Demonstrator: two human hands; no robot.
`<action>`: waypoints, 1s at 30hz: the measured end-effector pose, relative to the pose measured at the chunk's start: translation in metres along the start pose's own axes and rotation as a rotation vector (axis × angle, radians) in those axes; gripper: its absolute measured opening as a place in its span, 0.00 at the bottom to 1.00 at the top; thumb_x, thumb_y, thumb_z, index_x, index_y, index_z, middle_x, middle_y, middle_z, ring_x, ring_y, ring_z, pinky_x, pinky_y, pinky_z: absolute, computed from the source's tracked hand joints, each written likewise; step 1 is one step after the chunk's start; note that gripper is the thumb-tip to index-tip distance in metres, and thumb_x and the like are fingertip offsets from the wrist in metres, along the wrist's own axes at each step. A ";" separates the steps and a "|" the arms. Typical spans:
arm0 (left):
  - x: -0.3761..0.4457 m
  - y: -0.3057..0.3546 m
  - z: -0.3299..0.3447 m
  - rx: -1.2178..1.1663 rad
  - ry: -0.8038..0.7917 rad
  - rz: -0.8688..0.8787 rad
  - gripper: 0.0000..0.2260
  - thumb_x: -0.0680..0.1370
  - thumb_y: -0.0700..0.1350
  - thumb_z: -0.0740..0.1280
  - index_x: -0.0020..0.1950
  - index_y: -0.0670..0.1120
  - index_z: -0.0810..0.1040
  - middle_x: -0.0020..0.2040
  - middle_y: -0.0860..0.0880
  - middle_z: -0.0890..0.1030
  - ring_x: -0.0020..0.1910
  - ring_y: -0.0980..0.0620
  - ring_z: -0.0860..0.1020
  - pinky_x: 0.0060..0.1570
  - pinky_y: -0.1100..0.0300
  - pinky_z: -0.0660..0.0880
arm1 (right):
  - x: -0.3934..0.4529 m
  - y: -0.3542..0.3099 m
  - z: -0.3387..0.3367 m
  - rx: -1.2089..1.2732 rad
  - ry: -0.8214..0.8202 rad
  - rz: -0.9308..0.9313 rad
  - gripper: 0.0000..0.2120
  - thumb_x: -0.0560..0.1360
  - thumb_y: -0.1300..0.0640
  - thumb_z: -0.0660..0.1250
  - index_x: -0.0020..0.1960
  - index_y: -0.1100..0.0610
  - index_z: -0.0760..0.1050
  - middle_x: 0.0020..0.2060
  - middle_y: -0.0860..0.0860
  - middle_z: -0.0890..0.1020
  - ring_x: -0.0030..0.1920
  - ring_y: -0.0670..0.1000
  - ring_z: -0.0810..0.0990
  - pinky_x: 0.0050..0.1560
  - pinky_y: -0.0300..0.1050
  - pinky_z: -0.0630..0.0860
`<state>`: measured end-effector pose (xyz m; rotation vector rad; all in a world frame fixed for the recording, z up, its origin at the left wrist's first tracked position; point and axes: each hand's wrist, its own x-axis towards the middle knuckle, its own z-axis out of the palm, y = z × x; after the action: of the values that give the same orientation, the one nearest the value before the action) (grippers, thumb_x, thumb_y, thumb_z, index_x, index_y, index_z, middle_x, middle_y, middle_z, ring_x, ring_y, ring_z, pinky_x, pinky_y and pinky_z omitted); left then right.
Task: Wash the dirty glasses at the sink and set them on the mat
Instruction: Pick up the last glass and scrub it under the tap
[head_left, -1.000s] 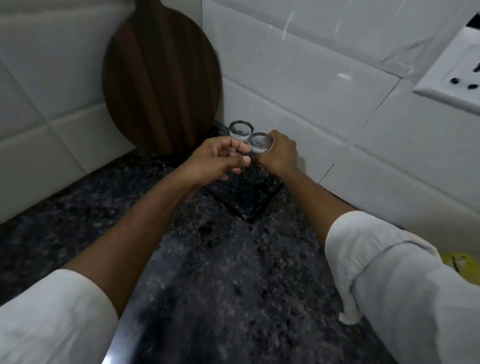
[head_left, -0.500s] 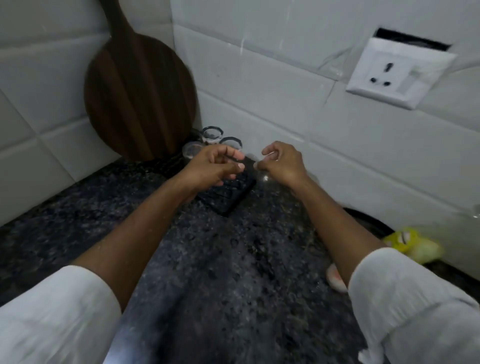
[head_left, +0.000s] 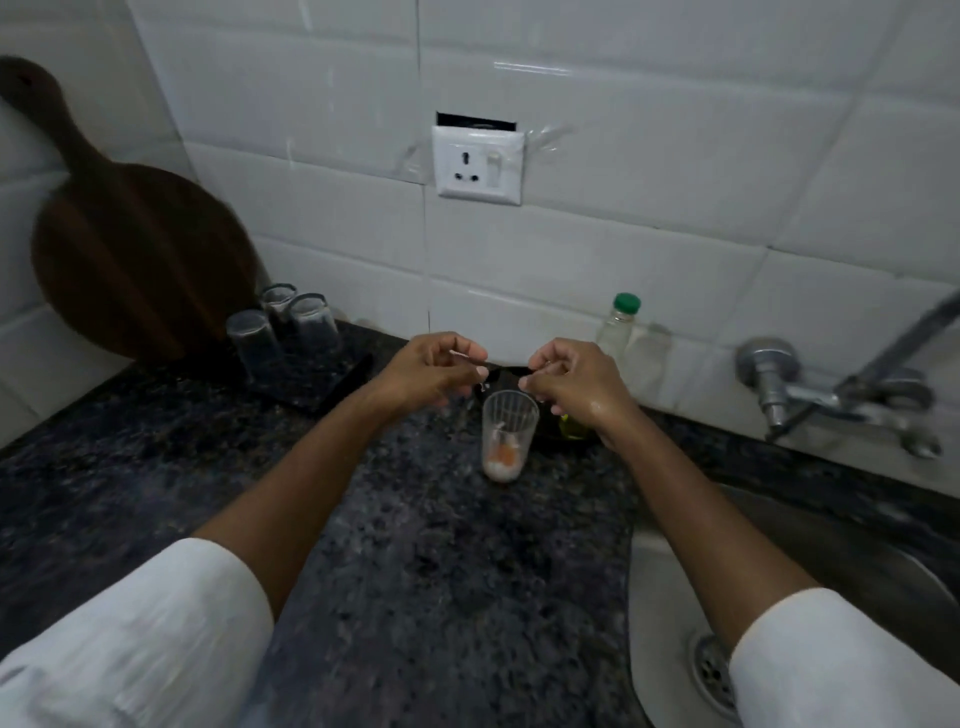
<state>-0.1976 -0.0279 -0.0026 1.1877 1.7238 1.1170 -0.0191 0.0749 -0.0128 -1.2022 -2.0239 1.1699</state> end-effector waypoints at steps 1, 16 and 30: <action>-0.002 0.000 0.006 0.001 0.001 -0.007 0.04 0.78 0.43 0.71 0.49 0.51 0.79 0.44 0.48 0.84 0.40 0.53 0.82 0.36 0.62 0.75 | -0.007 0.012 -0.001 0.021 0.021 0.016 0.13 0.64 0.59 0.79 0.45 0.54 0.79 0.37 0.51 0.83 0.37 0.49 0.81 0.39 0.47 0.80; 0.027 -0.032 0.019 -0.028 -0.058 -0.060 0.05 0.78 0.44 0.71 0.54 0.50 0.80 0.49 0.45 0.85 0.41 0.54 0.82 0.43 0.57 0.74 | -0.017 0.090 0.091 0.063 0.278 0.102 0.20 0.60 0.54 0.80 0.49 0.51 0.76 0.42 0.46 0.79 0.43 0.49 0.78 0.39 0.44 0.74; 0.060 0.055 0.247 0.264 -0.373 0.111 0.35 0.69 0.72 0.65 0.47 0.38 0.83 0.45 0.42 0.85 0.43 0.47 0.83 0.49 0.53 0.80 | -0.147 0.178 -0.140 -0.076 0.596 0.283 0.27 0.50 0.49 0.81 0.48 0.51 0.80 0.42 0.47 0.84 0.43 0.49 0.83 0.45 0.49 0.81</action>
<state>0.0263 0.0988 -0.0403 1.5601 1.5582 0.6845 0.2361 0.0469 -0.0961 -1.6773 -1.4912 0.7270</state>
